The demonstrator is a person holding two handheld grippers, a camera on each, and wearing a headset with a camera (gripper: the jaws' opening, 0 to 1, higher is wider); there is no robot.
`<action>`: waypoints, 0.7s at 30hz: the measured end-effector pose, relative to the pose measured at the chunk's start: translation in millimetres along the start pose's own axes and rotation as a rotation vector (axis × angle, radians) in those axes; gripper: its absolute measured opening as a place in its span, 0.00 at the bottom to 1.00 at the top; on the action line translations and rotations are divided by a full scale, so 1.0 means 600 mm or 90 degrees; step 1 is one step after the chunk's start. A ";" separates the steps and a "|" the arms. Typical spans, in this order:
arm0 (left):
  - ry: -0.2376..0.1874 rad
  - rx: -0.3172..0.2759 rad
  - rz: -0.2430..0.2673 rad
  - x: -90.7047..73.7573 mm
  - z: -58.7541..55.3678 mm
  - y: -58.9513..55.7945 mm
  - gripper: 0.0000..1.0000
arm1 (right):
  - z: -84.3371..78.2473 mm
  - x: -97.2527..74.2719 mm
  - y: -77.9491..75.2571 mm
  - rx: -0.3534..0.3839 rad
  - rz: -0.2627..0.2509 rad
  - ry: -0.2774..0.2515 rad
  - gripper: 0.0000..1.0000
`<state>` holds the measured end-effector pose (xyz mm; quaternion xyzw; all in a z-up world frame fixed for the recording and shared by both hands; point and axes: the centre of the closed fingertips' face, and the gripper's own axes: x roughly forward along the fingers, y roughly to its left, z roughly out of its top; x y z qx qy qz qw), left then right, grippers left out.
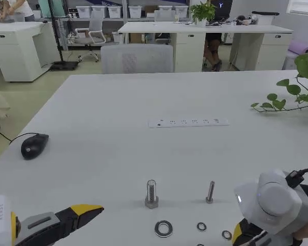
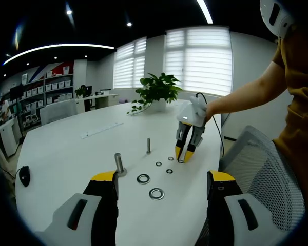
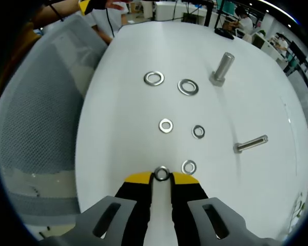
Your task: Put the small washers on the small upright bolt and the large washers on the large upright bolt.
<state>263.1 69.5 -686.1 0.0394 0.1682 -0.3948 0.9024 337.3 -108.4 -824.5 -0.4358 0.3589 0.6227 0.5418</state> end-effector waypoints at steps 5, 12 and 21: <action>-0.002 0.000 0.000 0.001 0.002 -0.001 0.70 | -0.001 0.000 0.000 0.004 -0.001 0.002 0.14; 0.000 0.001 -0.002 0.003 0.002 -0.005 0.70 | -0.002 -0.002 -0.002 0.011 0.000 0.009 0.12; 0.003 0.002 -0.002 0.004 0.000 -0.006 0.69 | -0.002 -0.003 -0.002 0.021 0.000 0.009 0.12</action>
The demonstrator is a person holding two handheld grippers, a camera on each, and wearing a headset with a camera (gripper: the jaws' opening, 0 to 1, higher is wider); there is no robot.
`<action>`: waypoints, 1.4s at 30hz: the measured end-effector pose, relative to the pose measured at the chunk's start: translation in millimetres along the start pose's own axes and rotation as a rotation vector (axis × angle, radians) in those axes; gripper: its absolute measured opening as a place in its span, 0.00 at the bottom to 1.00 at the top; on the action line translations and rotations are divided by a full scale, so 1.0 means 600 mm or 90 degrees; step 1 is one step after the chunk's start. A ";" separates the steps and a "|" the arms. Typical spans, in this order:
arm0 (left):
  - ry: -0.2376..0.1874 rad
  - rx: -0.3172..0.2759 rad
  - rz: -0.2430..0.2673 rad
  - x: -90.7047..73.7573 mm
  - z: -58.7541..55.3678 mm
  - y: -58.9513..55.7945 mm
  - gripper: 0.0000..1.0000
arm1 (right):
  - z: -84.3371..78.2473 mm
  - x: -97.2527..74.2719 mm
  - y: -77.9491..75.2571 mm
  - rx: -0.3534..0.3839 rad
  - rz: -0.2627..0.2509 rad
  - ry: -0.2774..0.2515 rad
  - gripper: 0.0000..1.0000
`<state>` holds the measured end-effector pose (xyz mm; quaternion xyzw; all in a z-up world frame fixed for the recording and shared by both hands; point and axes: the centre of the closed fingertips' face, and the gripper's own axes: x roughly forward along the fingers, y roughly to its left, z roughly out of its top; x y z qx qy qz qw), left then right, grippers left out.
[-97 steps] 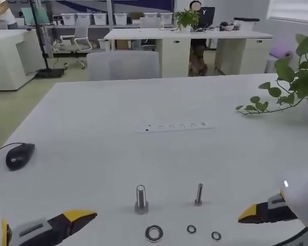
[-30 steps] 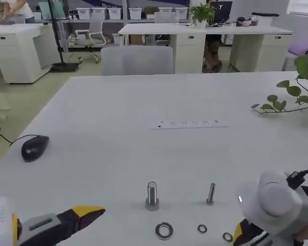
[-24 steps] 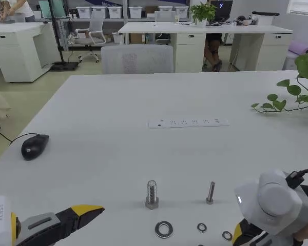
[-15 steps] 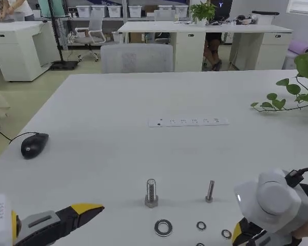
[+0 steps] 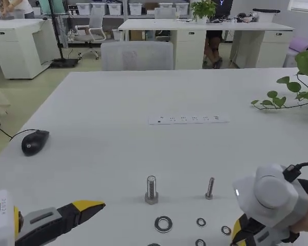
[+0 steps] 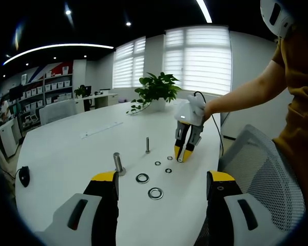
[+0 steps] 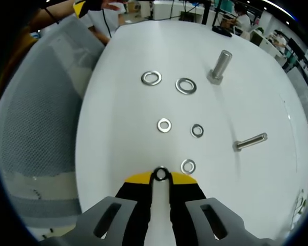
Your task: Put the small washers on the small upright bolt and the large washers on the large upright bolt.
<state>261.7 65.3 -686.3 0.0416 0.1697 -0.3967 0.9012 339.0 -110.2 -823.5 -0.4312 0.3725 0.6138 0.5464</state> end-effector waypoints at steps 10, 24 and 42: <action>0.000 0.001 -0.005 0.006 0.001 -0.003 0.69 | 0.014 -0.049 -0.030 0.004 -0.028 -0.008 0.12; -0.002 0.000 -0.009 0.008 0.001 -0.005 0.69 | 0.048 -0.093 -0.095 0.011 -0.076 -0.036 0.12; 0.005 -0.004 -0.009 0.010 -0.004 0.004 0.69 | 0.072 -0.108 -0.164 0.009 -0.100 -0.038 0.12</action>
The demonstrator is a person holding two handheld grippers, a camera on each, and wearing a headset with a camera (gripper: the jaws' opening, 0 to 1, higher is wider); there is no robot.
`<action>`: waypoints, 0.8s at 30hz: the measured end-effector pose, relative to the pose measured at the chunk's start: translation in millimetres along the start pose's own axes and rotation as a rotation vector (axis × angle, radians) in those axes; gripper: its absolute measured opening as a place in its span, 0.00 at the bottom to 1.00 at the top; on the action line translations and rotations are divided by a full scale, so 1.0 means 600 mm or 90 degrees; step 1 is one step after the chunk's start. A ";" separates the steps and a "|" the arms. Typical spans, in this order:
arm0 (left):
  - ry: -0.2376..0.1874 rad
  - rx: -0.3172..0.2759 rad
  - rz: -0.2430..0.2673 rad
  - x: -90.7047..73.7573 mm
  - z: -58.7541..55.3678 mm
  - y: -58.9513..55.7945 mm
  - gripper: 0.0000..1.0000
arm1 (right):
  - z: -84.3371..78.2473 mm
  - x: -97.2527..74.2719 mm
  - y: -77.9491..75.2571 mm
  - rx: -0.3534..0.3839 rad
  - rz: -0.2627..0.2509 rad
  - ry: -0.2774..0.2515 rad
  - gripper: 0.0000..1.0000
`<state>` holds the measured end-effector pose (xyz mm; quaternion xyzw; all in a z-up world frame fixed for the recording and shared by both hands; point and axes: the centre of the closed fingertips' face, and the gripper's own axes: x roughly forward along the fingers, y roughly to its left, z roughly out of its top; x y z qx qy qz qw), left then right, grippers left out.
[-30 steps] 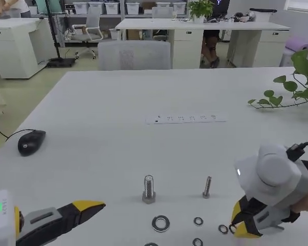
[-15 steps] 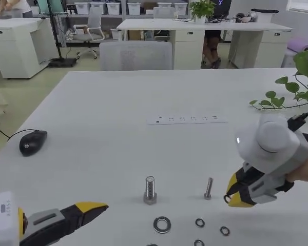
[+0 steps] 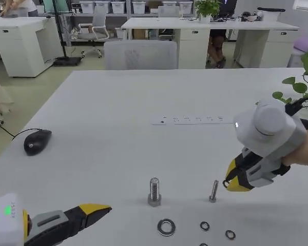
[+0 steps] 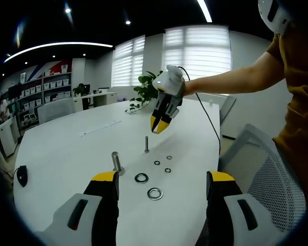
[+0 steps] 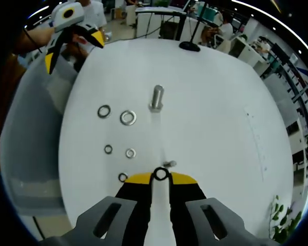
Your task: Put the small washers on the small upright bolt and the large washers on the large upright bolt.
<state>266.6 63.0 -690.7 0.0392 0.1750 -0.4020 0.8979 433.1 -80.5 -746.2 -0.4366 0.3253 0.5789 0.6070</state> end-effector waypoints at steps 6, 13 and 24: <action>0.000 -0.004 0.003 -0.001 -0.001 0.003 0.69 | 0.006 0.007 -0.007 0.001 0.001 0.001 0.12; 0.001 -0.008 0.003 0.001 -0.004 0.004 0.69 | 0.010 0.020 -0.021 0.000 0.007 0.007 0.12; 0.000 -0.013 0.008 0.001 -0.004 0.008 0.69 | 0.011 0.029 -0.023 -0.005 0.020 0.015 0.12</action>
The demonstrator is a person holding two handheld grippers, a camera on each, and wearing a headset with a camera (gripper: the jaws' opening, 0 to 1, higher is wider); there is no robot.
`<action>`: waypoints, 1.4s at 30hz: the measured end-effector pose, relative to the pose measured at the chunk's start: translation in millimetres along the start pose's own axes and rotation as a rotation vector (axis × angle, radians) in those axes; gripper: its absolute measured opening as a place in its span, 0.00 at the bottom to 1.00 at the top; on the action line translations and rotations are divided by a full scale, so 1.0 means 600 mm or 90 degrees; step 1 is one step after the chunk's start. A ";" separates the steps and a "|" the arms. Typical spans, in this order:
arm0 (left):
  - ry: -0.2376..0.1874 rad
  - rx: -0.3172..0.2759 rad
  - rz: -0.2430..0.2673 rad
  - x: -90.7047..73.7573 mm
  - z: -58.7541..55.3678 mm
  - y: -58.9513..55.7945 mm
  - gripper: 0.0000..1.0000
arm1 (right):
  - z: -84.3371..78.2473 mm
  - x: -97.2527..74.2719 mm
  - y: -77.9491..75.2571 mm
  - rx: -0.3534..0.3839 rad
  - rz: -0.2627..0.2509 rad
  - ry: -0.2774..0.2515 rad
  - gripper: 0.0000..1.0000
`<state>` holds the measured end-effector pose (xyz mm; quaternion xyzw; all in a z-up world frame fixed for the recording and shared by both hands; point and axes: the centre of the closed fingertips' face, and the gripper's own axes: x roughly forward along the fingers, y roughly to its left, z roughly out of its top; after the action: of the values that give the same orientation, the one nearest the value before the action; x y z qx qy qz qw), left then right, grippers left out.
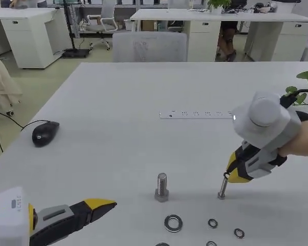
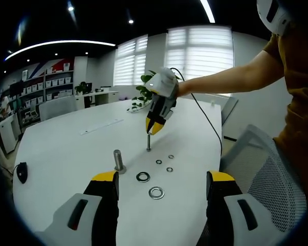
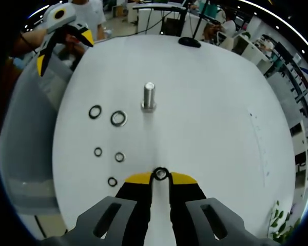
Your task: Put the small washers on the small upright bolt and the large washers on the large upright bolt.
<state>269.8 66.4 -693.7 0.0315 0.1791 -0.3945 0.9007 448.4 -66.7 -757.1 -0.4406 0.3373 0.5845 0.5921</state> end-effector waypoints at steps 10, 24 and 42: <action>-0.001 -0.004 0.004 -0.001 0.000 0.002 0.69 | -0.002 0.009 -0.002 -0.005 0.006 0.007 0.12; -0.003 -0.008 0.011 -0.004 -0.001 0.008 0.68 | -0.014 0.037 0.001 -0.003 0.021 0.027 0.12; -0.001 -0.013 0.014 -0.003 -0.001 0.010 0.67 | -0.034 0.077 0.008 0.006 0.033 0.037 0.13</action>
<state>272.8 71.9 -694.1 0.0244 0.1821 -0.3827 0.9054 450.4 -67.6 -807.6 -0.4454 0.3687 0.5850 0.5687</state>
